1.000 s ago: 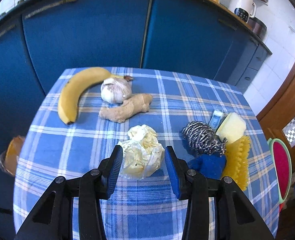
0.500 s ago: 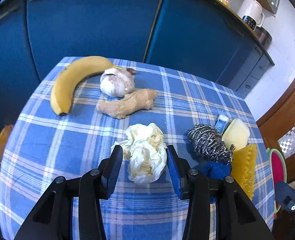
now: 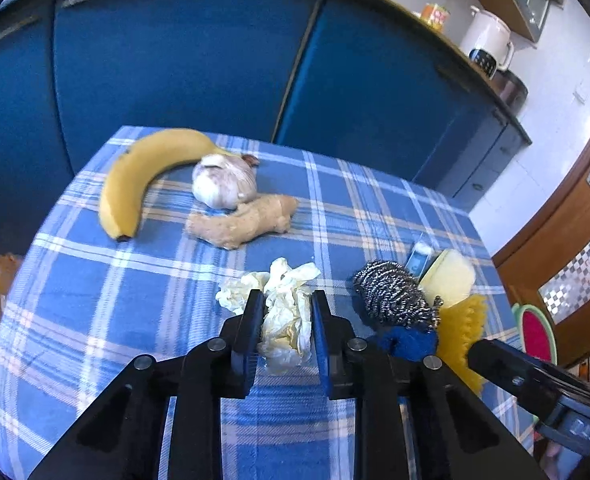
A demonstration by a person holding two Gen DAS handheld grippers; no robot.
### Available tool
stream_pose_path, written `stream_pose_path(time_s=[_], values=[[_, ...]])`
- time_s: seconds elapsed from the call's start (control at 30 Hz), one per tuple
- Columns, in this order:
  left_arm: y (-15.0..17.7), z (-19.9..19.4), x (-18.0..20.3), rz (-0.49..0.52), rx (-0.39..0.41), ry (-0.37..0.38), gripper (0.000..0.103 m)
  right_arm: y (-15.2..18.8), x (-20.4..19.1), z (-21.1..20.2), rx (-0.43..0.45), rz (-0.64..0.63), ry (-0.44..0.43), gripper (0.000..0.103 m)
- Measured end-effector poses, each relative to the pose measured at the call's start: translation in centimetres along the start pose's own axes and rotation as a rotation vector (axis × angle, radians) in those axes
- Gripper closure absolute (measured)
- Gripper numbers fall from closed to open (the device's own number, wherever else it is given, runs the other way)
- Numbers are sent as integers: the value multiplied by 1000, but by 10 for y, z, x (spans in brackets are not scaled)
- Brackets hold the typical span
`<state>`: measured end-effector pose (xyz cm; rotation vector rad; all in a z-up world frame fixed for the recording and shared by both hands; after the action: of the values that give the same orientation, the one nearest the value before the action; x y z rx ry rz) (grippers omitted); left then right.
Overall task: Collect trash
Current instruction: 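Grasp the crumpled white tissue with the left tool while the right tool grasps the yellow curly strip, then carry the tissue and yellow strip over the red bucket and release both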
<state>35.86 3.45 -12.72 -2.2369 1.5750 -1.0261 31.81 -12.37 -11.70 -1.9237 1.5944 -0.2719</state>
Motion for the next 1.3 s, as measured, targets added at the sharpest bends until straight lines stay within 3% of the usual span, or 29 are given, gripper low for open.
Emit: stream_pose_path(time_s=[0.33,0.43,0.5,0.57,1.3], values=[[7,-39,1,-2,37,40,79,5,5,20,-25,27,11,49],[13,-46,1,-7,39,50,79,10,9,24,-29,34,15,64],[16,-50,2,-8,42,53,79,12,13,23,-23,33,22,80],[20,-54,4,-5,43,58,79,16,17,20,-15,28,31,88],[58,-95,69,125,33,143,79,51,40,-92,138,17,52,89]])
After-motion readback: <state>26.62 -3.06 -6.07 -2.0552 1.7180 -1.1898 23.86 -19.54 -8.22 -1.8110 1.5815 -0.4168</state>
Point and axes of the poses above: each gripper's, at about its wrist camera, not at the fingertips, and z roughly the way its jaws point, x to its right, y to its underside, the point moved 9 cm from there along z, roughly the way its jaws point, and after that the axes turned 13 degrees about -z, right-handed, at the moved point
